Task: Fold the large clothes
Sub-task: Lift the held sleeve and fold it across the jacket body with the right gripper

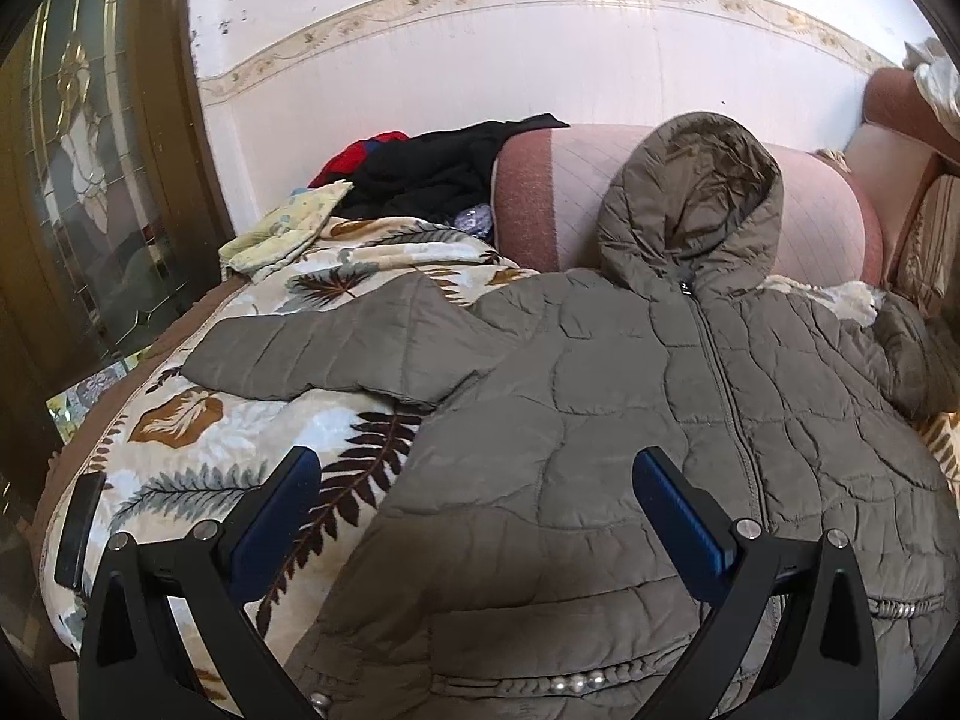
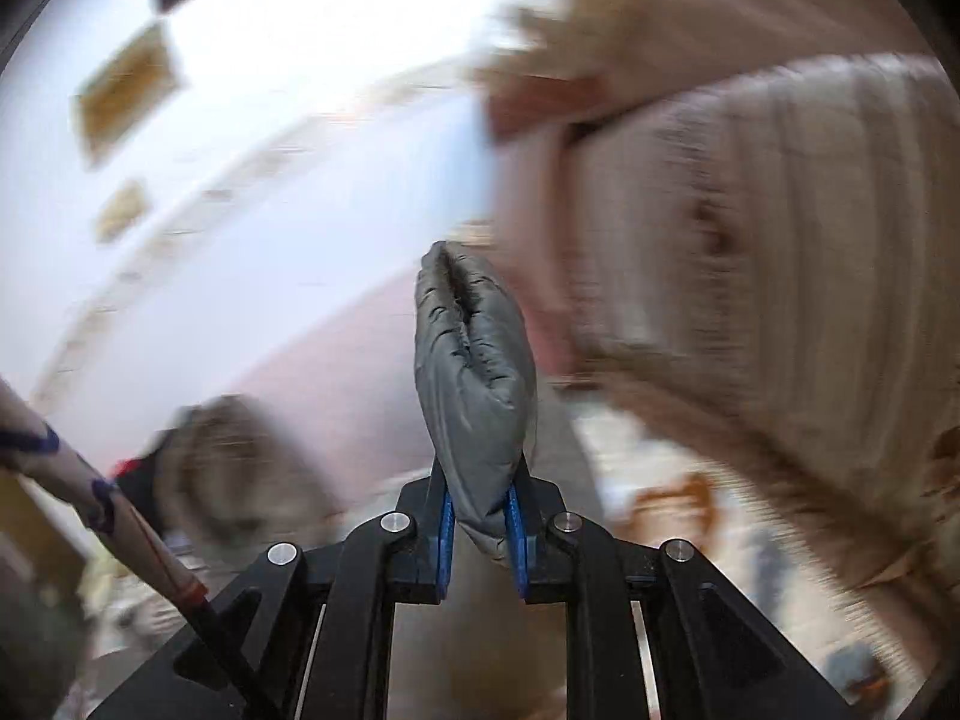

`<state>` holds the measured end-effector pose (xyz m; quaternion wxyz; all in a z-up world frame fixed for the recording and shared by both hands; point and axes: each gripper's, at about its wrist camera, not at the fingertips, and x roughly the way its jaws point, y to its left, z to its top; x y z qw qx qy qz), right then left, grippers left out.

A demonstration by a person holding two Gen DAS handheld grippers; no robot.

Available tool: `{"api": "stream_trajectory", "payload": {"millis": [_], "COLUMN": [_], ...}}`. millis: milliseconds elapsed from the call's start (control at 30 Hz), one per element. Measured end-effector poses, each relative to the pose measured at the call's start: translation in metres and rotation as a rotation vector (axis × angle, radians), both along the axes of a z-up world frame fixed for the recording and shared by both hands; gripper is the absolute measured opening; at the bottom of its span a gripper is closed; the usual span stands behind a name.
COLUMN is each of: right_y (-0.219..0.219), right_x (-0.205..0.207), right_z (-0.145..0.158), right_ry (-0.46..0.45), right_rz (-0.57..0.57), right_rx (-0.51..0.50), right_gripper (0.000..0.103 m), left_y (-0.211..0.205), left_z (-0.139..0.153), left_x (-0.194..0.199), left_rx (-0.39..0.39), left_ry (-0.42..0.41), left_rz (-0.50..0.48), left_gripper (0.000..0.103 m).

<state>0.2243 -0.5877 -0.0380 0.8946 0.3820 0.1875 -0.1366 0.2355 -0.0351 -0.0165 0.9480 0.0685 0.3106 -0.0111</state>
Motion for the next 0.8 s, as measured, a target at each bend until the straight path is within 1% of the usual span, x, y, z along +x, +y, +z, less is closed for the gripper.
{"api": "stream_trajectory", "payload": {"millis": [100,200,267,367,400,433,500,600,667,733,800], "right_y": [0.06,0.109,0.142,0.186,0.206,0.212,0.235,0.269,0.29,0.305,0.32], "right_x": [0.014,0.021,0.028,0.043,0.048,0.062,0.071,0.082,0.096,0.111,0.114], "right_z": [0.043,0.064,0.067,0.065,0.063,0.051,0.043,0.023,-0.002,-0.03,-0.05], "right_ry": [-0.089,-0.14,-0.163,-0.162,-0.158,-0.155,-0.143,-0.09,-0.02,0.041,0.089], "right_rz": [0.134,0.245,0.336,0.452,0.505,0.531,0.581,0.646,0.682,0.721,0.764], "right_rx": [-0.007,-0.006,0.019,0.045,0.063,0.074,0.078,0.089,0.09,0.116,0.132], "right_gripper": [0.016,0.016,0.016,0.016,0.016,0.016,0.016,0.016,0.016,0.016,0.016], "left_y": [0.006,0.013,0.018,0.024,0.025,0.027,0.029,0.031,0.03,0.028,0.025], "left_z": [0.002,0.003,0.004,0.006,0.006,0.007,0.007,0.004,0.002,-0.001,-0.002], "left_x": [0.0,0.002,0.002,0.002,0.001,0.001,0.002,0.004,0.006,0.007,0.007], "left_rx": [-0.008,-0.021,-0.032,-0.042,-0.044,-0.046,-0.05,-0.052,-0.049,-0.044,-0.038], "left_ry": [-0.005,-0.001,0.0,-0.002,-0.003,-0.005,-0.003,0.012,0.022,0.031,0.033], "left_rz": [0.012,0.03,0.041,0.049,0.051,0.053,0.055,0.059,0.062,0.059,0.058], "left_gripper": [0.103,0.103,0.103,0.103,0.103,0.103,0.103,0.103,0.103,0.103,0.103]}}
